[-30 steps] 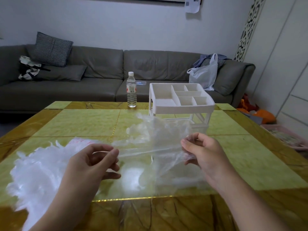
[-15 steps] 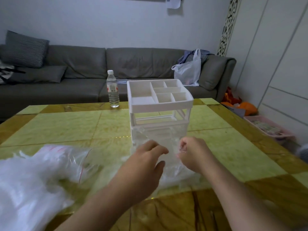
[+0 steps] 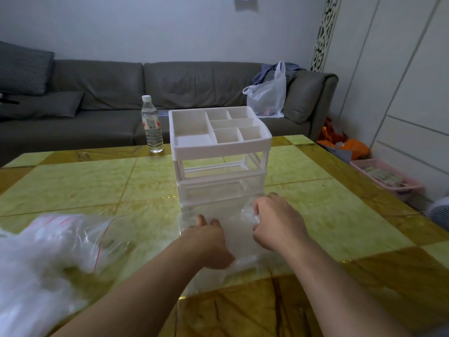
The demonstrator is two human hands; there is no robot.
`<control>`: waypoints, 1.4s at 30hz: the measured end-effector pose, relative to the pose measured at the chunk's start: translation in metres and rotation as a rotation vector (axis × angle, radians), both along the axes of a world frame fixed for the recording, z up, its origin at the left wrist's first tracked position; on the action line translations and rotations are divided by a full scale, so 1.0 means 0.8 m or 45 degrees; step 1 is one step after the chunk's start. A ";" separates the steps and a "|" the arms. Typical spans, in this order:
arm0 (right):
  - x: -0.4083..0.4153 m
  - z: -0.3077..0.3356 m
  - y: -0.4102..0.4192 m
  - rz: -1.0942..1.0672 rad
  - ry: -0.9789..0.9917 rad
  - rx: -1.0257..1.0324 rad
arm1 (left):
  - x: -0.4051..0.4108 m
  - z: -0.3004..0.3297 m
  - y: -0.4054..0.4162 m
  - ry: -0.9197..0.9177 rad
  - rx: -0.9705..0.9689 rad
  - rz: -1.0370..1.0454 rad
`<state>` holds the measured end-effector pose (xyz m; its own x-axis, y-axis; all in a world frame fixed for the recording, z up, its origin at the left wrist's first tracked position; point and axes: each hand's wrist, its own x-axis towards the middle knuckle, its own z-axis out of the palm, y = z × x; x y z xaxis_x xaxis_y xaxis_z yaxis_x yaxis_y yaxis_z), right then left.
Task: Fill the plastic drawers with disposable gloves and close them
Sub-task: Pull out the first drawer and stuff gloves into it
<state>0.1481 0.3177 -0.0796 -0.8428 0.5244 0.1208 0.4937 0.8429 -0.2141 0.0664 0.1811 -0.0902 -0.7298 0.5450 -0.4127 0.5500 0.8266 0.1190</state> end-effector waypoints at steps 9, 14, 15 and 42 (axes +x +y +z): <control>-0.007 0.017 -0.015 0.119 0.305 -0.202 | -0.002 -0.009 0.006 0.013 -0.047 0.024; -0.019 -0.019 -0.030 0.244 -0.197 -0.291 | 0.007 0.012 -0.010 0.061 -0.001 -0.099; -0.021 -0.025 -0.028 0.238 -0.262 -0.263 | 0.010 0.014 -0.015 0.139 0.068 -0.105; -0.014 -0.017 -0.019 0.156 -0.249 -0.524 | 0.025 0.001 0.002 -0.117 0.349 0.277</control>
